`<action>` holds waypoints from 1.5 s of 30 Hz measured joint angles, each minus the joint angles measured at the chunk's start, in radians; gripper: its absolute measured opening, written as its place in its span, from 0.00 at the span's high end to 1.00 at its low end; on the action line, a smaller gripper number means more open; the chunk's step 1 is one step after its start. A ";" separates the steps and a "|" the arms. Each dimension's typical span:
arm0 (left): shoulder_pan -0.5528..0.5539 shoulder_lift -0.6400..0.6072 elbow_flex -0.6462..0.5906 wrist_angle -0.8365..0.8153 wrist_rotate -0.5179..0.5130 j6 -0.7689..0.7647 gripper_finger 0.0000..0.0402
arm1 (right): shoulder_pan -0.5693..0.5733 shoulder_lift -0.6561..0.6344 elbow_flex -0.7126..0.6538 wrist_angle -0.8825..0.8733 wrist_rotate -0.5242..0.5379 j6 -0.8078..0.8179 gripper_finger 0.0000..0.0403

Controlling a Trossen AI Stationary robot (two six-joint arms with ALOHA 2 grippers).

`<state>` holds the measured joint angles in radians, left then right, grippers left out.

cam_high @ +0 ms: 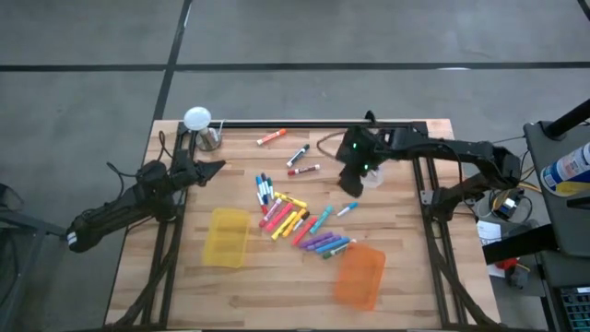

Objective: Pick & Place Markers
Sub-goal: Put the right small light blue highlighter pen into the transparent bin

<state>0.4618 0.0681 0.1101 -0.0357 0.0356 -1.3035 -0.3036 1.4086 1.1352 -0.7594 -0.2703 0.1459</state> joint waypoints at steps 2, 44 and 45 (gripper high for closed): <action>0.000 0.000 0.000 -0.001 0.015 -0.005 1.00 | 0.045 0.000 0.003 0.001 0.014 -0.049 0.61; 0.001 0.001 0.000 -0.021 0.057 0.014 1.00 | 0.146 0.098 -0.340 0.208 0.090 -0.387 0.66; 0.001 0.002 0.000 -0.024 0.057 0.014 1.00 | 0.147 0.119 -0.338 0.216 0.090 -0.395 0.66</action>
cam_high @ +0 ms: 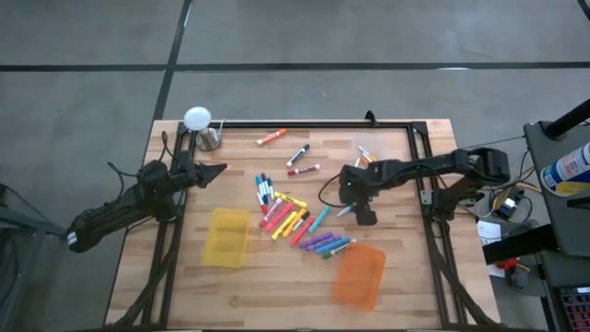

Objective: Pick & Place Markers
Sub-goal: Put the right small light blue highlighter pen into the transparent bin

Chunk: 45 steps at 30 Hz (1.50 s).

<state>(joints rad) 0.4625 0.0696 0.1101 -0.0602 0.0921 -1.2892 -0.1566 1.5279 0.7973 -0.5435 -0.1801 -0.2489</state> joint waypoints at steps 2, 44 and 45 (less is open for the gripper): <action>0.000 0.000 0.000 -0.009 0.000 0.000 1.00 | 0.000 0.045 0.010 0.006 0.000 -0.013 0.66; -0.001 0.000 0.000 -0.019 0.000 -0.001 1.00 | -0.363 -0.103 0.270 -0.389 0.246 0.663 0.94; -0.001 0.000 0.000 -0.020 0.001 -0.001 1.00 | -0.392 -0.112 0.250 -0.387 0.234 0.688 0.94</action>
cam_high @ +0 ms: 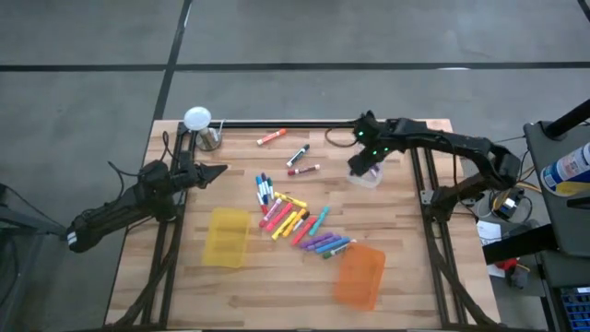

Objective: Pick & Place Markers
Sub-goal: Put the right small light blue highlighter pen into the transparent bin, then put the small light blue highlighter pen into the transparent bin

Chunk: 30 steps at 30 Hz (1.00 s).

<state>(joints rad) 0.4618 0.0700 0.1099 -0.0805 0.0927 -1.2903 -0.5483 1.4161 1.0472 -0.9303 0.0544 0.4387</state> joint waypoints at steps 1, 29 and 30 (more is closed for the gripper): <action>0.000 0.000 0.000 -0.001 0.000 0.002 1.00 | -0.025 -0.005 -0.018 0.005 -0.010 0.019 0.93; 0.001 0.002 0.000 -0.003 -0.007 0.001 1.00 | -0.144 0.287 0.110 0.003 -0.073 -0.005 0.67; 0.000 0.002 0.000 -0.003 -0.007 0.001 1.00 | -0.142 0.276 0.130 -0.001 -0.081 -0.011 0.66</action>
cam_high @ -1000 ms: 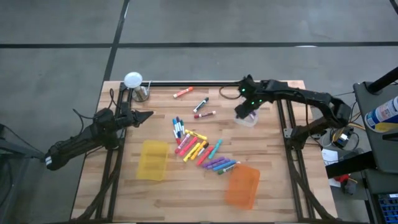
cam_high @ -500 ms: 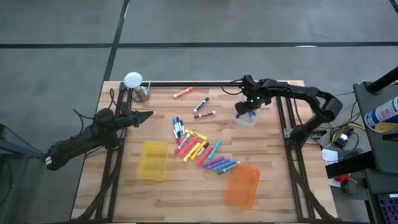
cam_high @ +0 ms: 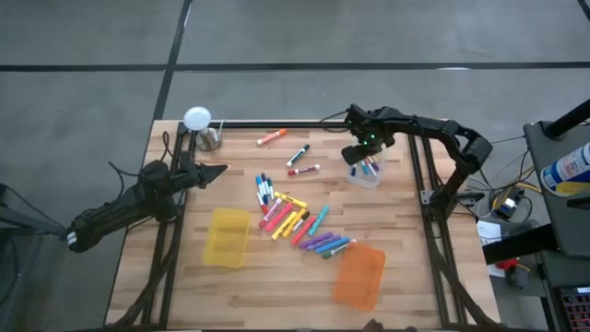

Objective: Pick & Place Markers
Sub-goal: Put the small light blue highlighter pen into the transparent bin

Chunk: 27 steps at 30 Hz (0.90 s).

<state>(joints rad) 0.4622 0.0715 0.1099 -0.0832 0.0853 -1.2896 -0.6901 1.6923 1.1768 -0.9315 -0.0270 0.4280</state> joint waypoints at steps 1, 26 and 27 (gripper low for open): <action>0.000 0.000 0.000 0.000 0.000 0.000 1.00 | 0.006 -0.012 0.020 0.001 -0.016 -0.011 0.64; 0.000 0.085 0.005 0.041 0.080 -0.110 0.77 | 0.314 -0.063 0.196 0.324 -0.105 -0.018 0.71; 0.000 0.106 0.014 0.028 0.080 -0.133 0.73 | 0.320 -0.063 0.196 0.299 -0.105 -0.007 0.72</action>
<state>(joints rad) 0.4625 0.1776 0.1236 -0.0554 0.1650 -1.4224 -0.3702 1.6291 1.3724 -0.6329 -0.1324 0.4213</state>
